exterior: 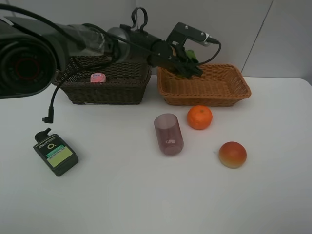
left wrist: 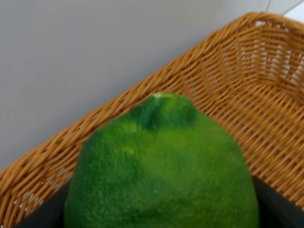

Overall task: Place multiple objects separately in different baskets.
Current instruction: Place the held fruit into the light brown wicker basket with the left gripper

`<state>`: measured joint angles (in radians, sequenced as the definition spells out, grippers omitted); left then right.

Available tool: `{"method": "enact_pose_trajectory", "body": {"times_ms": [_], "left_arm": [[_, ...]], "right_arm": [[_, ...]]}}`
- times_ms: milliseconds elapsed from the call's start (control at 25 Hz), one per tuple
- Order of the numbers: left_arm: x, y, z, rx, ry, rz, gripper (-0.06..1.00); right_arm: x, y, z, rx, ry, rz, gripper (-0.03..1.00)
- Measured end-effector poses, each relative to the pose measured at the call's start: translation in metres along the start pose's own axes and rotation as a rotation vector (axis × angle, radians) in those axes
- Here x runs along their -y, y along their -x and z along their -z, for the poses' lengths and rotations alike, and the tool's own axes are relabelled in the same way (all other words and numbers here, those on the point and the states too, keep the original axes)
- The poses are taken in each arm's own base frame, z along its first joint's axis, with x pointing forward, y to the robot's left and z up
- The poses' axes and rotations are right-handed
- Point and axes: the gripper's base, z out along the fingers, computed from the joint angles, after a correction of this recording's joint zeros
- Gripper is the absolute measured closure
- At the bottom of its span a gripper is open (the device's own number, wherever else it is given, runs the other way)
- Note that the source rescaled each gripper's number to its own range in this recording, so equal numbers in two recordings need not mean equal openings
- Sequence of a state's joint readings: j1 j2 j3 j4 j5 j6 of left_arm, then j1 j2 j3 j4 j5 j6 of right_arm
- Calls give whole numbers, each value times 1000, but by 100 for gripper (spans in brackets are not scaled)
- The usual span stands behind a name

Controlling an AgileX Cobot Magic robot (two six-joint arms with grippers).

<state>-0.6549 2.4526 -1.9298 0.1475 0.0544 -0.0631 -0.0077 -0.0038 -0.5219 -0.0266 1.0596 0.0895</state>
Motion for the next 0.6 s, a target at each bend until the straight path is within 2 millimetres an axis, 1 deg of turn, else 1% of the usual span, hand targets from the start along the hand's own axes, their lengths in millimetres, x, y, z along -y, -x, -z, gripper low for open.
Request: {"method": "enact_pose_trajectory", "body": {"times_ms": [360, 600], "left_arm": [[2, -15, -13, 6, -5, -11, 27], [3, -18, -16, 16, -7, -12, 27]], "right_arm": [[0, 0, 0, 0, -1, 0, 3], [0, 0, 0, 0, -1, 0, 3]]}}
